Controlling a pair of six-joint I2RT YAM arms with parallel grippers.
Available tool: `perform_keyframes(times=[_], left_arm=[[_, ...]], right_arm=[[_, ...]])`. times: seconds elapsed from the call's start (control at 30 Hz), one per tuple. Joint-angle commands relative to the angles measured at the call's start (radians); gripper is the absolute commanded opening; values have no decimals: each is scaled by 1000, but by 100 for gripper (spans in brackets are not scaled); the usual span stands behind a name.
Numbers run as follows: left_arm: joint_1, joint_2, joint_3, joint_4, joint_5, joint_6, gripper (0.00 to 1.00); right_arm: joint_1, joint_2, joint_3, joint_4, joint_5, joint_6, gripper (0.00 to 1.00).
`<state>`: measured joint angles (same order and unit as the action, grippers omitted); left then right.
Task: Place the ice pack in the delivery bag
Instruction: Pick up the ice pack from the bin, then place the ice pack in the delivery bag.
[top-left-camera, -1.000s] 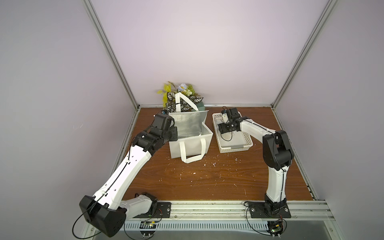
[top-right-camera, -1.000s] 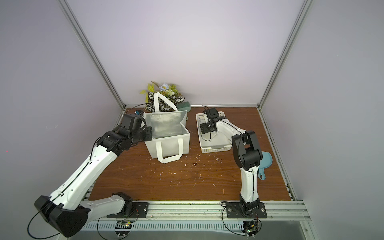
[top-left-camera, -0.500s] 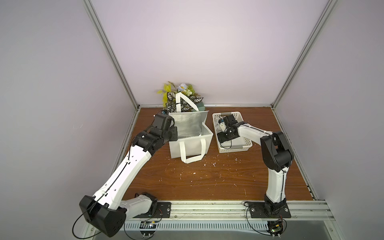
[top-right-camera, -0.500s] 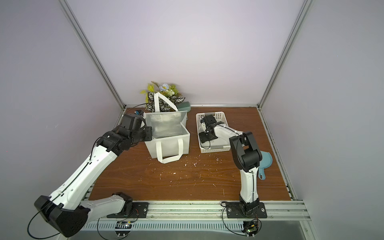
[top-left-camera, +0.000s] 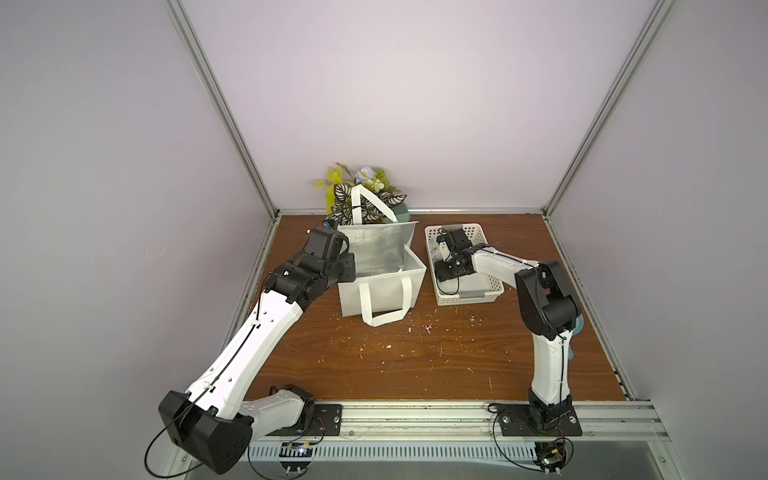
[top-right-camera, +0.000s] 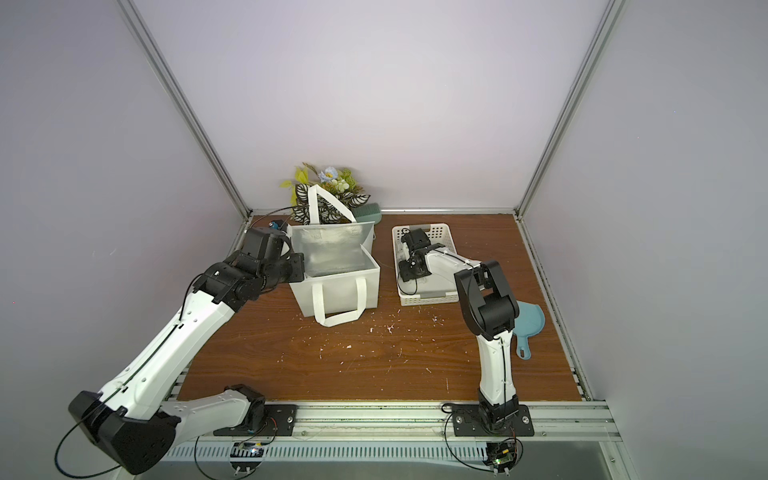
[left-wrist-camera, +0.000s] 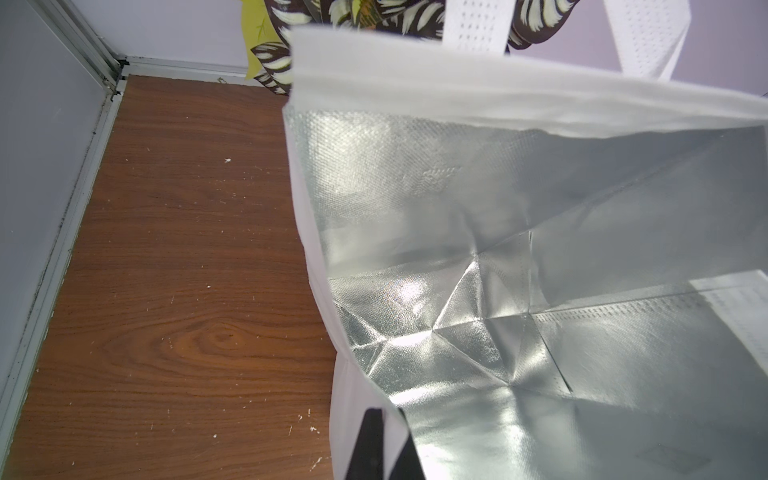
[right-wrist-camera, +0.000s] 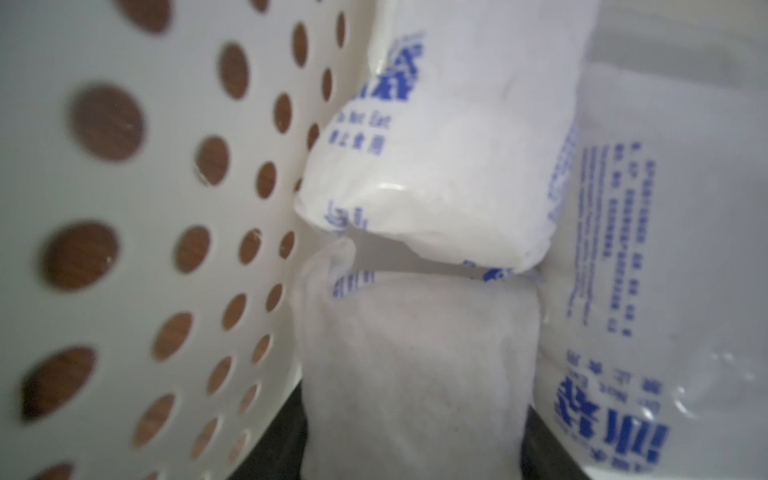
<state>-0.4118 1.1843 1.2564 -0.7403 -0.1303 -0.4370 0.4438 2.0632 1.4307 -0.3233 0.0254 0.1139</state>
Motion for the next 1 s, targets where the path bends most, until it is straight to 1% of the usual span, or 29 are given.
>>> perform_keyframes(times=[0.0,0.07,0.27,0.43,0.57,0.67,0.77,0.97], left_arm=[[10,-16,-6,7,13,5,0],[10,-12,-4,7,14,6,1],[10,-6,-2,7,14,5,0],[10,-2,4,8,23,7,0],[10,-2,0,7,21,28,0],[10,-4,-2,9,24,34,0],[10,-3,1,10,32,37,0],[10,-12,-14,18,60,64,0]], right_arm=[[6,-14,-68,25,33,22,41],[6,-51,-97,41,35,31,27],[-7,-232,-156,74,51,53,27],[-15,-382,-131,26,52,40,27],[-6,-502,-88,-1,16,15,27],[22,-581,-57,25,-44,-24,29],[73,-612,9,25,-88,-71,28],[210,-546,181,-19,-180,-220,30]])
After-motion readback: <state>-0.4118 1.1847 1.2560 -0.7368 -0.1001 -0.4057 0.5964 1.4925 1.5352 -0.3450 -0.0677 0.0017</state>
